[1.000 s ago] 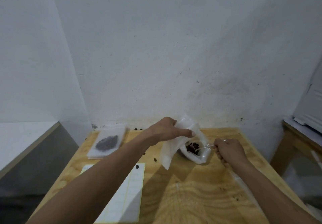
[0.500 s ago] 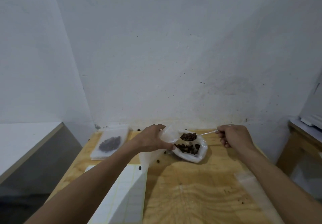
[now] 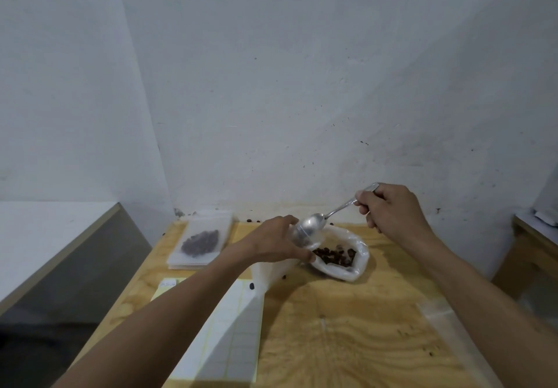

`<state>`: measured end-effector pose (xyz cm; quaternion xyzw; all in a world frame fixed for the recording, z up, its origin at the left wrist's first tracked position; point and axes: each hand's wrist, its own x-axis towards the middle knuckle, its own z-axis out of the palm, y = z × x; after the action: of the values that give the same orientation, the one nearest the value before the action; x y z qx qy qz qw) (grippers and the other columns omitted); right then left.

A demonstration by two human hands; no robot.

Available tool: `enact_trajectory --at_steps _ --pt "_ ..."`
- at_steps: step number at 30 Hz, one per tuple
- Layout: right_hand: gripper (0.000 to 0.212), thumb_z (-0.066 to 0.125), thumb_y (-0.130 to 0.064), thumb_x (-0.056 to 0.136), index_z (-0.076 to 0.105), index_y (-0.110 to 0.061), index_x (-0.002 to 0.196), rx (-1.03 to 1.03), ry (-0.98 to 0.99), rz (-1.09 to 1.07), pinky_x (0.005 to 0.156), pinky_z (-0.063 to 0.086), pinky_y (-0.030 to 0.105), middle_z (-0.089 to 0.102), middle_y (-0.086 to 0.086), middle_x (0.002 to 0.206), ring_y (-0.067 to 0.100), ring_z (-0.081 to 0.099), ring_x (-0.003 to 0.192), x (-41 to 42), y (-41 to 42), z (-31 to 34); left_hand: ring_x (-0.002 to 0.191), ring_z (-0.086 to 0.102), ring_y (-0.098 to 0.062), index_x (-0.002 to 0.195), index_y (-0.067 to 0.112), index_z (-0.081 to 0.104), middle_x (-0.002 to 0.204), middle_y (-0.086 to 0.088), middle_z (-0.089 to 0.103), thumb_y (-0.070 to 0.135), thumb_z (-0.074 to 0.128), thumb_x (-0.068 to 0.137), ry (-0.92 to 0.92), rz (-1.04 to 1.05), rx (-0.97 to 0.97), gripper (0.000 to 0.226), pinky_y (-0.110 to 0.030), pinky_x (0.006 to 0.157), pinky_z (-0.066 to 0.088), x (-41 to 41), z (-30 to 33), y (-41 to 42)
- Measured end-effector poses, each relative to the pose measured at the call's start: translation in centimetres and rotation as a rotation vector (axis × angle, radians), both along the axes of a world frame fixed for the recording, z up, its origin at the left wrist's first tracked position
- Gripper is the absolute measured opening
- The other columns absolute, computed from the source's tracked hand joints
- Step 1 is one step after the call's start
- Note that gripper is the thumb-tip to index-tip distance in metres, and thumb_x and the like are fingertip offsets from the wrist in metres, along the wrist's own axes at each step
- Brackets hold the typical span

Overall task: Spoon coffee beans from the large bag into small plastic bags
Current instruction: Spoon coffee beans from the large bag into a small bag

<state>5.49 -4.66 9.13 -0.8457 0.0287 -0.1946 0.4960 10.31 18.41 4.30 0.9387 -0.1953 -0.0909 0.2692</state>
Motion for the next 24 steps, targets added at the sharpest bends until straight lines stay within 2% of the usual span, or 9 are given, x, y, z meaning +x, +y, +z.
enact_trajectory --at_steps 3,5,7,10,12,14,19,21,24 --pt "0.027 0.063 -0.019 0.094 0.073 -0.010 0.071 -0.048 -0.068 -0.065 0.048 0.047 0.025 0.069 0.002 0.062 0.013 0.058 0.046 -0.2 -0.6 0.9 0.082 0.056 -0.006 0.108 0.026 0.055 0.096 0.011 0.061 0.052 0.083 0.073 0.065 0.025 -0.072 0.052 -0.025 0.063 0.039 -0.1 0.4 0.0" --pt "0.028 0.062 -0.018 0.092 0.072 -0.009 0.068 -0.121 -0.103 -0.121 0.056 0.053 0.036 0.069 0.010 0.063 0.027 0.061 0.053 -0.4 -1.5 1.0 0.086 0.060 -0.009 0.103 0.027 0.058 0.096 0.010 0.064 0.053 0.084 0.071 0.119 0.027 -0.135 0.049 -0.026 0.069 0.045 -0.2 0.5 0.0" --pt "0.028 0.061 -0.017 0.091 0.070 -0.010 0.065 -0.216 -0.103 -0.155 0.059 0.052 0.042 0.068 0.016 0.062 0.037 0.062 0.058 -0.7 -2.3 0.2 0.097 0.063 -0.015 0.111 0.025 0.062 0.105 0.007 0.066 0.057 0.084 0.068 0.179 0.019 -0.126 0.058 -0.030 0.082 0.051 -0.4 0.6 0.0" --pt "0.029 0.061 -0.017 0.092 0.067 -0.013 0.064 -0.392 -0.076 -0.169 0.052 0.045 0.036 0.062 0.007 0.054 0.025 0.056 0.053 -1.3 -2.9 -2.1 0.112 0.061 -0.021 0.130 0.030 0.057 0.124 0.007 0.064 0.074 0.082 0.050 0.258 0.024 -0.039 0.096 -0.044 0.100 0.051 -0.5 0.3 -0.5" --pt "0.026 0.059 -0.019 0.093 0.067 -0.014 0.068 -0.500 -0.058 -0.192 0.052 0.042 0.033 0.059 0.000 0.054 0.022 0.056 0.055 -1.6 -2.7 -3.9 0.114 0.060 -0.022 0.134 0.029 0.054 0.127 0.005 0.062 0.076 0.081 0.047 0.273 0.051 -0.011 0.102 -0.043 0.097 0.051 -0.4 -0.2 -1.2" --pt "0.024 0.057 -0.020 0.094 0.067 -0.014 0.073 -0.551 -0.042 -0.213 0.050 0.039 0.031 0.058 -0.003 0.055 0.023 0.057 0.057 -1.5 -2.7 -5.4 0.106 0.061 -0.019 0.127 0.026 0.059 0.118 0.005 0.063 0.072 0.081 0.054 0.264 0.073 0.013 0.089 -0.036 0.086 0.051 -0.4 -0.4 -1.8" --pt "0.038 0.052 -0.023 0.093 0.053 -0.006 0.059 -0.295 0.066 -0.267 0.049 0.029 0.031 0.050 0.008 0.049 0.026 0.045 0.047 -0.8 -3.4 -8.0 0.081 0.066 -0.015 0.096 0.016 0.072 0.087 0.002 0.070 0.057 0.083 0.070 0.219 0.070 -0.240 0.050 -0.031 0.071 0.051 -0.7 0.0 -3.1" --pt "0.041 0.053 -0.023 0.091 0.054 0.000 0.057 -0.127 0.149 -0.297 0.052 0.030 0.031 0.057 0.026 0.057 0.024 0.045 0.050 -0.7 -3.3 -8.9 0.073 0.065 -0.014 0.093 0.015 0.073 0.080 0.004 0.068 0.058 0.082 0.071 0.197 0.038 -0.283 0.049 -0.027 0.066 0.045 -1.0 0.8 -3.9" --pt "0.033 0.056 -0.019 0.090 0.068 0.003 0.068 0.205 0.293 -0.326 0.051 0.037 0.032 0.062 0.021 0.055 0.024 0.049 0.049 -0.8 -3.2 -9.6 0.081 0.069 -0.021 0.097 0.014 0.074 0.088 -0.003 0.072 0.061 0.082 0.066 0.198 0.024 -0.221 0.057 -0.030 0.068 0.047 -0.8 1.2 -4.4"
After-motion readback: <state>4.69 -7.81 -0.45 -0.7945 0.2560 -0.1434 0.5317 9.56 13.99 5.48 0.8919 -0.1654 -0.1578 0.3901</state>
